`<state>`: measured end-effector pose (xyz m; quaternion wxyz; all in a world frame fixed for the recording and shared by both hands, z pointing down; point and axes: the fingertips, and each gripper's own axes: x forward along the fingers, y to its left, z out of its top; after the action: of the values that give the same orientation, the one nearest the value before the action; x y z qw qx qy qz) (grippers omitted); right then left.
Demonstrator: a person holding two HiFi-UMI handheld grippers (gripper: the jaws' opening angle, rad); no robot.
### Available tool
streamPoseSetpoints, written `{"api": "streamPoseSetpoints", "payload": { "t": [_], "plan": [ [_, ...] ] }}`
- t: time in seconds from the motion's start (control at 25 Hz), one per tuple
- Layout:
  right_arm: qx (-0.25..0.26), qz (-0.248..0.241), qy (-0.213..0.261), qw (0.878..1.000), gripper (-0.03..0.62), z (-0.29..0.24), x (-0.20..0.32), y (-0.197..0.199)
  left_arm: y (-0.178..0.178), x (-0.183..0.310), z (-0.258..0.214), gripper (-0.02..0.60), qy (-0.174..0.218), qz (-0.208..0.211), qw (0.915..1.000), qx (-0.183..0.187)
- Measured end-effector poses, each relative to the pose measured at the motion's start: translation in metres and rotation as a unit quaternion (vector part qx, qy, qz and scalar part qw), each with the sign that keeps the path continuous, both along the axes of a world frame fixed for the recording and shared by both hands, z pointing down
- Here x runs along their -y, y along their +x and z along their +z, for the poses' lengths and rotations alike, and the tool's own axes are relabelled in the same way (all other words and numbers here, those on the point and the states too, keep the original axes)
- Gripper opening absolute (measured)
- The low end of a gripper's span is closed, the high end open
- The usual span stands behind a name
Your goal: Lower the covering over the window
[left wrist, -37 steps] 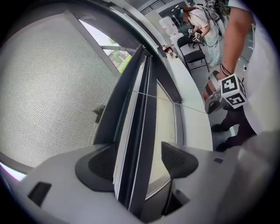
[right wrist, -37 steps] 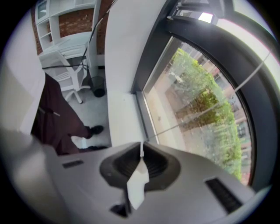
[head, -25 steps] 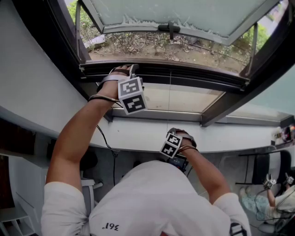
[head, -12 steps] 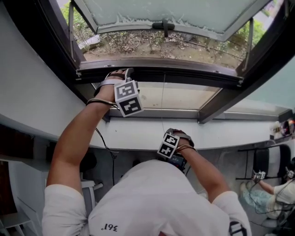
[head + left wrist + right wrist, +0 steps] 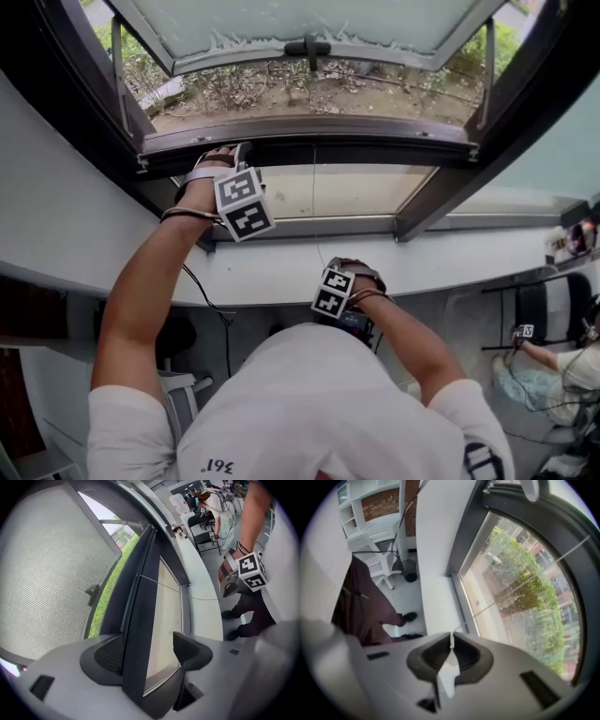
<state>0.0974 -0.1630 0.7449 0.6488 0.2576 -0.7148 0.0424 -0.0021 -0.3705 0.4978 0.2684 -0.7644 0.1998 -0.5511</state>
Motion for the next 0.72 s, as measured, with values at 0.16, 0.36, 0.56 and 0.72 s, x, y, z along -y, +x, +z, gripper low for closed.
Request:
{"api": "streamPoseSetpoints", "payload": {
  "t": [0.16, 0.36, 0.56, 0.72],
  "plan": [
    [0.001, 0.000, 0.000, 1.000, 0.029, 0.000, -0.001, -0.002, 0.000, -0.002, 0.004, 0.325, 0.010, -0.001, 0.9999, 0.011],
    [0.000, 0.001, 0.002, 1.000, 0.029, -0.001, 0.001, 0.000, 0.000, 0.000, 0.007, 0.328, 0.016, 0.000, 0.9998, 0.008],
    [-0.002, 0.001, 0.008, 1.000, 0.029, -0.005, 0.005, 0.002, 0.001, 0.006, 0.006, 0.328, 0.020, 0.001, 0.9998, 0.008],
    [0.000, 0.005, 0.010, 1.000, 0.029, -0.005, 0.004, 0.003, 0.003, 0.011, 0.002, 0.325, 0.021, 0.003, 0.9997, 0.012]
  ]
}}
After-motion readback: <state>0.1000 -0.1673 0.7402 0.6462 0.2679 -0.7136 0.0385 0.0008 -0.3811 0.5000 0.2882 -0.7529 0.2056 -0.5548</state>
